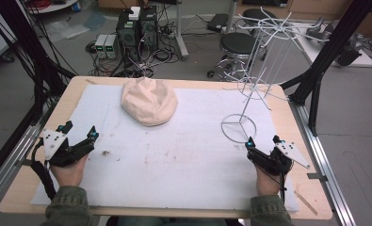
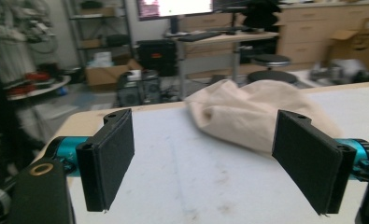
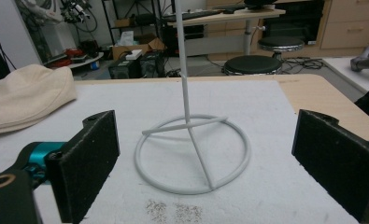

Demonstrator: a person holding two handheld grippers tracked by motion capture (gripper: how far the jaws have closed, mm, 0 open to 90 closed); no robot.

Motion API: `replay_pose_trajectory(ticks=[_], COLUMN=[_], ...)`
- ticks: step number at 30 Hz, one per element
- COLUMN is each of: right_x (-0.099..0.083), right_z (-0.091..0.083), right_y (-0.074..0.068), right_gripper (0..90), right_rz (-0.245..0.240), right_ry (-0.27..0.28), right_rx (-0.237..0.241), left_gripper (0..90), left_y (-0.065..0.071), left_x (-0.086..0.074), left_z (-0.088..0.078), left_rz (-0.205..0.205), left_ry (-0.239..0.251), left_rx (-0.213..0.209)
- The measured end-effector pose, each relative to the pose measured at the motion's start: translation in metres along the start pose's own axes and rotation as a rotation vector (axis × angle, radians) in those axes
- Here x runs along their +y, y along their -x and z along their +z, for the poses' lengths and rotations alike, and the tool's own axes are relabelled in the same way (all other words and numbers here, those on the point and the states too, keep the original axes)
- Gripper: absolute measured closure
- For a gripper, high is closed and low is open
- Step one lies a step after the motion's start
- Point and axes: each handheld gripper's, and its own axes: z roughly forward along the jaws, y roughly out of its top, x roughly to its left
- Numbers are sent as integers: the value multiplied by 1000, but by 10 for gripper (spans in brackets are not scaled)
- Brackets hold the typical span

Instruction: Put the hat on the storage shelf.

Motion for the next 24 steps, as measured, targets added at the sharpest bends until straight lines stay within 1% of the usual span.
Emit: replay_pose_trajectory(ticks=[2, 4, 5, 7, 9, 11, 13, 15, 16, 19, 22, 24], right_x=[0, 0, 0, 1, 2, 2, 2, 2, 2, 2, 2, 2], right_z=[0, 1, 1, 0, -2, -4, -4, -3, -2, -1, 0, 1], right_y=[0, -1, 0, -1, -1, -1, -1, -1, -1, 1, 1, 1], right_gripper=[66, 66, 66, 66, 66, 66, 66, 66, 66, 66, 66, 67], right_rz=[-3, -1, -3, 9, 14, 18, 17, 15, 14, 29, 33, 16], right_ry=[-3, 2, 4, 17, 45, 54, 54, 49, 49, 48, 47, 35], right_rx=[-2, -2, 0, 1, 0, 1, 3, 4, 2, -1, -4, -11], left_gripper=[213, 213, 213, 214, 226, 226, 226, 197, 188, 185, 182, 182], left_y=[-1, -2, -3, -3, -4, -5, -6, -5, -4, -2, 0, 2], left_x=[6, 11, 15, 20, 24, 28, 34, 39, 41, 45, 48, 50], left_z=[7, 14, 20, 28, 36, 44, 55, 63, 69, 81, 91, 99], left_rz=[9, 10, 8, 7, -1, -20, -30, -18, -6, 2, -7, -6], left_ry=[-16, -19, -31, -43, -56, -68, -92, -119, -128, -154, -165, -184], left_rx=[-16, -15, -14, 2, 20, 27, 34, 53, 55, 50, 38, 46])
